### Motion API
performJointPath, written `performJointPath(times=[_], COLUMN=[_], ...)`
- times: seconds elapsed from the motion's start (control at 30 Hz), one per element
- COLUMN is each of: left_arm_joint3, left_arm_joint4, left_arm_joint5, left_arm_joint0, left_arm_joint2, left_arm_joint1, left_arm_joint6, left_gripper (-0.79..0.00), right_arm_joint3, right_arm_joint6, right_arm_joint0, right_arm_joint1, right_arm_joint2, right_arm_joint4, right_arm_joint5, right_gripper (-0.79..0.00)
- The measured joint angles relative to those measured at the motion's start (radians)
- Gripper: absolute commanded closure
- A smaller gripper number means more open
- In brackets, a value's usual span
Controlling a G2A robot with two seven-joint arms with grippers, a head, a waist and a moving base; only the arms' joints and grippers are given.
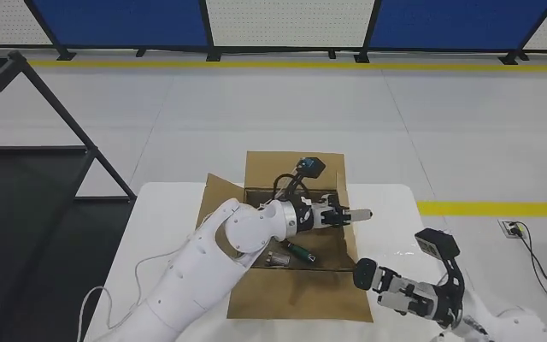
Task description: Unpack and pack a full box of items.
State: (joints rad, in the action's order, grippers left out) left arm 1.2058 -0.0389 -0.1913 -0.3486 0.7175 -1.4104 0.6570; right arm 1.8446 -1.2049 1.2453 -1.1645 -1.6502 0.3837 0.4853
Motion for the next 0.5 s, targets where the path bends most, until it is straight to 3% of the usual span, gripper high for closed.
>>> performJointPath(times=[0.5], left_arm_joint3=[-0.153], left_arm_joint4=[0.044], left_arm_joint5=[-0.041], left_arm_joint0=[0.094], left_arm_joint2=[-0.091], left_arm_joint1=[-0.096], left_arm_joint6=[-0.038], left_gripper=[-0.785], right_arm_joint3=[0.034], right_arm_joint6=[0.112], right_arm_joint0=[-0.045], right_arm_joint1=[0.014], right_arm_joint2=[0.062], right_arm_joint4=[-0.181], right_arm_joint5=[-0.058], right_gripper=[-0.785])
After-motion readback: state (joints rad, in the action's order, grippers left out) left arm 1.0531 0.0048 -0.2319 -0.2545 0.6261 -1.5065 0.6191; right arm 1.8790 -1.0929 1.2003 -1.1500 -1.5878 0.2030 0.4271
